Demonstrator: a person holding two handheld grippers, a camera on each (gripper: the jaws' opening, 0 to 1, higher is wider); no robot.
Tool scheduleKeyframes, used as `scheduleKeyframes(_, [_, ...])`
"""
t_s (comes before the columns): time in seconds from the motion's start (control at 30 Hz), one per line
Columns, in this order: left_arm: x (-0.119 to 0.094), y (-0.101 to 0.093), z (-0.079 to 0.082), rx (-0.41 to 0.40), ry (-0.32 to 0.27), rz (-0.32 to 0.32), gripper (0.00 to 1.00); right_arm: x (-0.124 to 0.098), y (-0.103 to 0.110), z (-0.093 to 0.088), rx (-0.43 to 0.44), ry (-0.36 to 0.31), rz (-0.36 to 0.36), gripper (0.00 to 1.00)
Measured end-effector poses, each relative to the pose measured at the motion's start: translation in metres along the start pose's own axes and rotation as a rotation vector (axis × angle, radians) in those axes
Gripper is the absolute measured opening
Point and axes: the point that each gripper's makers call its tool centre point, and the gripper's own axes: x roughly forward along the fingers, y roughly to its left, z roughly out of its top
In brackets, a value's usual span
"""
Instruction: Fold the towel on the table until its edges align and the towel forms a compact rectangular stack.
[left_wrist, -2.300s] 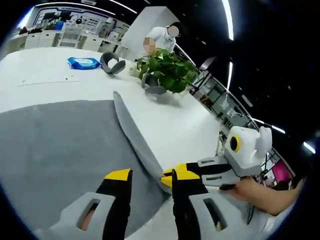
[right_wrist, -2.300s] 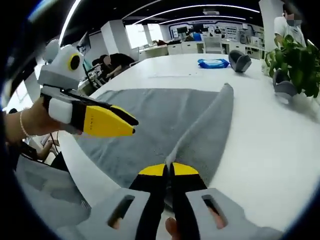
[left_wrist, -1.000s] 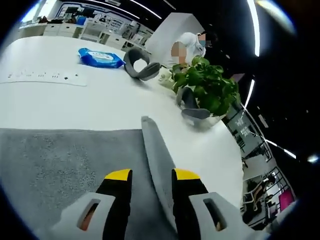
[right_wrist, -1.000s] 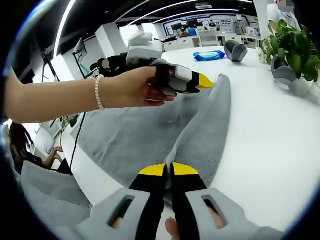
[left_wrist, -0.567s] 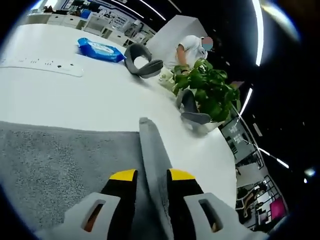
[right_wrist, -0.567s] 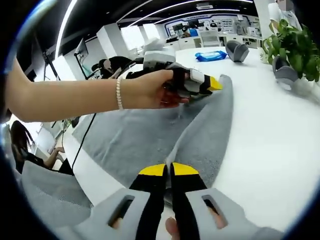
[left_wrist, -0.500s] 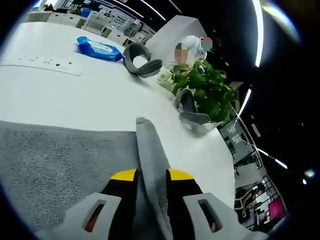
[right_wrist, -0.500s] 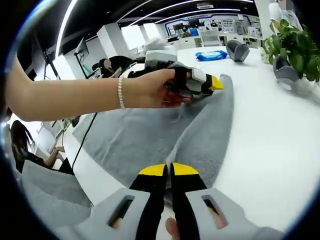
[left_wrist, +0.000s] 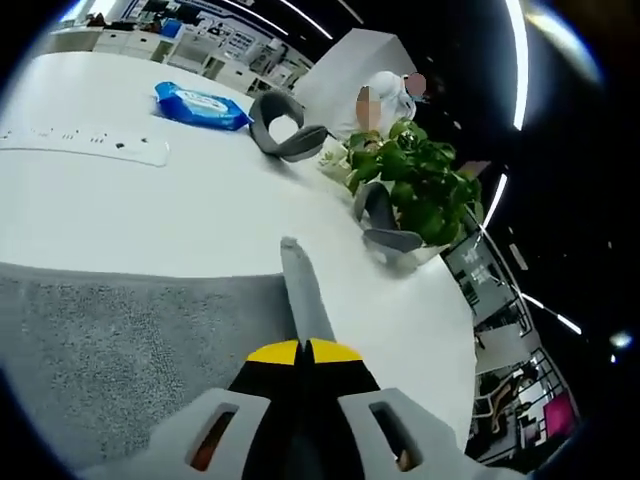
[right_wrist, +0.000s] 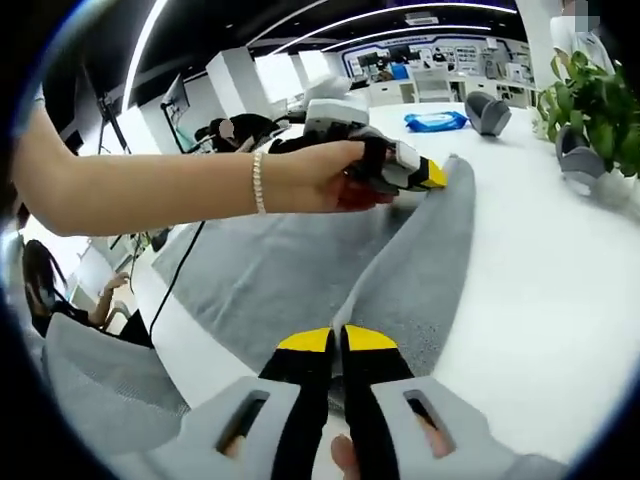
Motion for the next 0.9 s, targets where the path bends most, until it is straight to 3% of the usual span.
scheduleKeyframes(0.5, [-0.047, 0.008, 0.023, 0.088, -0.02, 0.032, 0.02, 0.003, 0.042, 0.023, -0.118, -0.024, 0.107, 0.01])
scheduleKeyframes(0.7, [-0.065, 0.027, 0.031, 0.099, -0.035, 0.07, 0.02, 0.012, 0.063, 0.037, -0.137, -0.045, 0.15, 0.01])
scheduleKeyframes(0.9, [-0.074, 0.052, 0.023, 0.096, -0.022, 0.122, 0.02, 0.031, 0.068, 0.026, -0.137, -0.002, 0.174, 0.01])
